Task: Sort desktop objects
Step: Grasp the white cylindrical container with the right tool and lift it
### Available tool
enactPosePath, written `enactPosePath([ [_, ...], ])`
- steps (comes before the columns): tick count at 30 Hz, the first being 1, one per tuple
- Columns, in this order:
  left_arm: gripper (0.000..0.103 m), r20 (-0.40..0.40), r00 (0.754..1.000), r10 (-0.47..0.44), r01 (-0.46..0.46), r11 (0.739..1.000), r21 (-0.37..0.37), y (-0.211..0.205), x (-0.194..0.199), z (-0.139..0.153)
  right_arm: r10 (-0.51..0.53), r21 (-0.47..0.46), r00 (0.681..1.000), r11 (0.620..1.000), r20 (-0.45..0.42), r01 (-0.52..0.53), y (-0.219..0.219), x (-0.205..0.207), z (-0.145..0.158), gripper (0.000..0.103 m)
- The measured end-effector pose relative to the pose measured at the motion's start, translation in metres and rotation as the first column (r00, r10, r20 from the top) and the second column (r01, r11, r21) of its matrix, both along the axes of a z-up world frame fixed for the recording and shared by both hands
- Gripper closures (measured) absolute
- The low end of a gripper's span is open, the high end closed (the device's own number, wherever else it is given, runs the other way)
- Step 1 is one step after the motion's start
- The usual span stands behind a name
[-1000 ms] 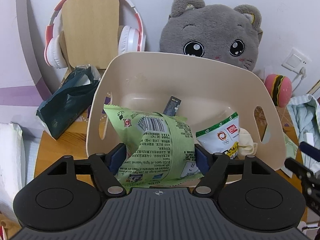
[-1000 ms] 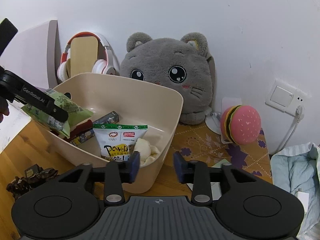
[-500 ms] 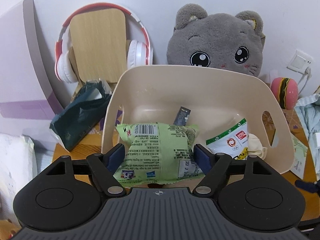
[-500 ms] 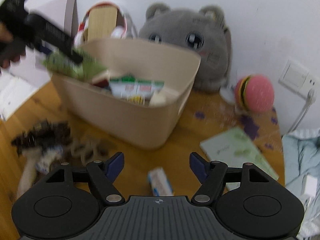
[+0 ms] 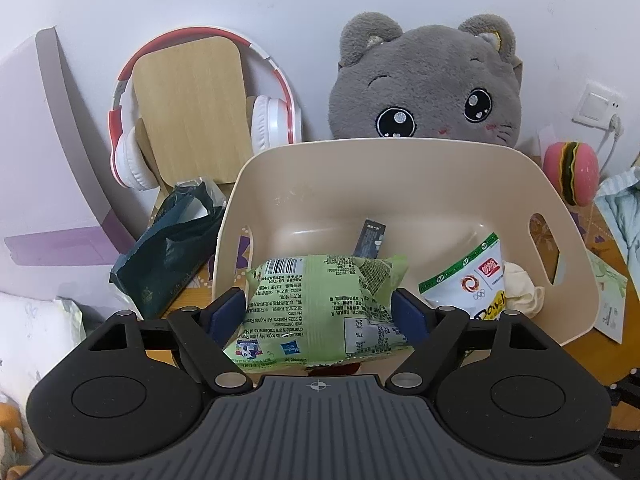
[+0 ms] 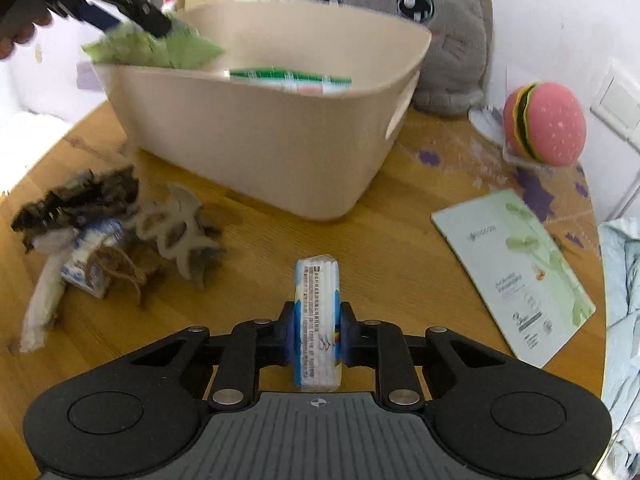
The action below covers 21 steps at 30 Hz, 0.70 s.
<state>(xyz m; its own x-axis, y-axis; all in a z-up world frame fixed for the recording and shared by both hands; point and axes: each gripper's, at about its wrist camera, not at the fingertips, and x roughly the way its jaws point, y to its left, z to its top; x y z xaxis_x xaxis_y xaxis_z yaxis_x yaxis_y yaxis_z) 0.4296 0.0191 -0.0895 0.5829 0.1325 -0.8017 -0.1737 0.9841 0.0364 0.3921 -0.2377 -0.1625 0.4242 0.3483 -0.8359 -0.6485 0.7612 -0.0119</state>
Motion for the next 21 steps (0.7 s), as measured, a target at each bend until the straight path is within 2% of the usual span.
enactPosePath([
  [8, 0.022, 0.007, 1.000, 0.002, -0.002, 1.000, -0.017, 0.003, 0.004, 0.002, 0.027, 0.170, 0.995, 0.985, 0.097, -0.043, -0.002, -0.008, 0.062, 0.084],
  [13, 0.022, 0.013, 1.000, 0.007, -0.007, 1.000, -0.020, 0.005, 0.008, 0.004, 0.034, 0.238, 0.984, 0.968, 0.174, -0.075, 0.013, 0.000, 0.102, 0.084],
  [16, 0.022, 0.028, 1.000, -0.003, 0.003, 1.000, 0.007, 0.005, 0.009, 0.006, 0.029, 0.245, 0.980, 0.966, 0.195, -0.077, 0.024, 0.015, 0.112, 0.084],
  [19, 0.021, 0.060, 0.998, -0.036, 0.031, 0.996, 0.081, 0.000, 0.009, 0.010, 0.031, 0.231, 0.977, 0.970, 0.210, -0.081, 0.037, 0.032, 0.111, 0.084],
  [21, 0.021, 0.064, 0.996, -0.056, 0.049, 0.994, 0.102, -0.001, 0.009, 0.010, 0.029, 0.222, 0.978, 0.972, 0.206, -0.075, 0.045, 0.044, 0.106, 0.084],
])
